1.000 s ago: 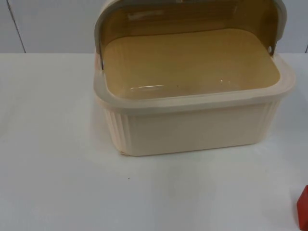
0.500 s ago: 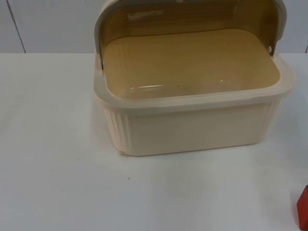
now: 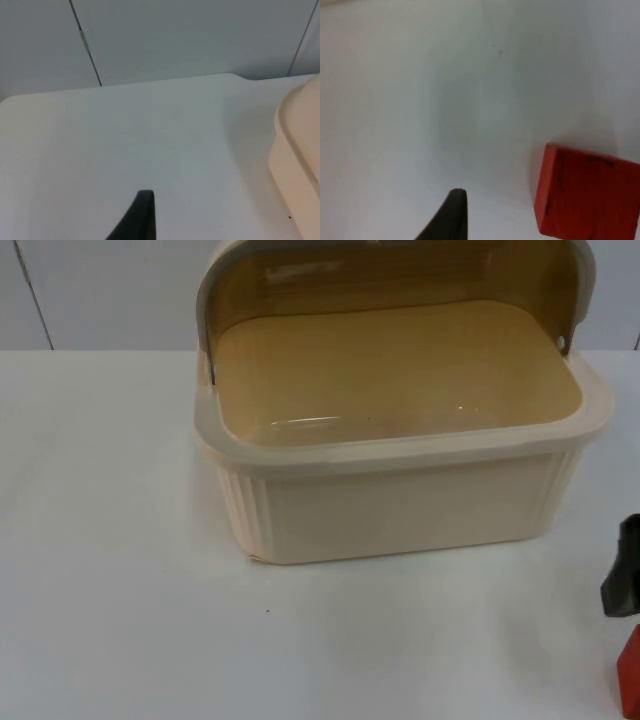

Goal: Open the box lid with the left hand, place the block into the box with the right hand, then close the box lid with the left hand.

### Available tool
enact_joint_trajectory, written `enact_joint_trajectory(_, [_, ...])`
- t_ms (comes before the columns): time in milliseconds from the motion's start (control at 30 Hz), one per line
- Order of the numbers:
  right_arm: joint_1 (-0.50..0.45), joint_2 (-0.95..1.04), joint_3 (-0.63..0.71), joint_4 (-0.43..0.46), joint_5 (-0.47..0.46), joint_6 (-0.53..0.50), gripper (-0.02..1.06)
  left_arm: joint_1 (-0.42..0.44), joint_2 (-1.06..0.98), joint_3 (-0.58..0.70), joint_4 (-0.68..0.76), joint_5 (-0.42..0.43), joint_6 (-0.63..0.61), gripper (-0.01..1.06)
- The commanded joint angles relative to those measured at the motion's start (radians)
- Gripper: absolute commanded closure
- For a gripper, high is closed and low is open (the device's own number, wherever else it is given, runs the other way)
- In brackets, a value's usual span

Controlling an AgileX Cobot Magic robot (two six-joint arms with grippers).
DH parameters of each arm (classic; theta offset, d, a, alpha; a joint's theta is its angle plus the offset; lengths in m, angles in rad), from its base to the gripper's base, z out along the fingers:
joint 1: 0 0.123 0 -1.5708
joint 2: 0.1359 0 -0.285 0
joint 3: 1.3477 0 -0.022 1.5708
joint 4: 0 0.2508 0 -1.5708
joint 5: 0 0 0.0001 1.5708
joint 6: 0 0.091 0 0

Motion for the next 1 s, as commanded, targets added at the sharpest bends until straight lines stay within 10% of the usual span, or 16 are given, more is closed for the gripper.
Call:
enact_joint_trajectory(0, [0.002, 0.024, 0.004, -0.048, -0.036, 0.062, 0.05, -0.005, -0.008, 0.003, 0.0, -0.009, 0.0, 0.0])
enact_joint_trajectory(767, [0.002, 0.278, 0.004, -0.277, -0.106, 0.442, 0.06, -0.005, -0.008, 0.003, 0.012, -0.008, 0.0, 0.0])
enact_joint_trajectory(900, [0.002, 0.278, 0.004, -0.308, -0.106, 0.468, 0.29, -0.005, -0.008, 0.003, 0.015, -0.008, 0.0, 0.0])
enact_joint_trajectory(967, [0.002, 0.278, 0.004, -0.306, -0.081, 0.471, 0.69, -0.005, -0.008, 0.003, 0.014, -0.01, 0.0, 0.0])
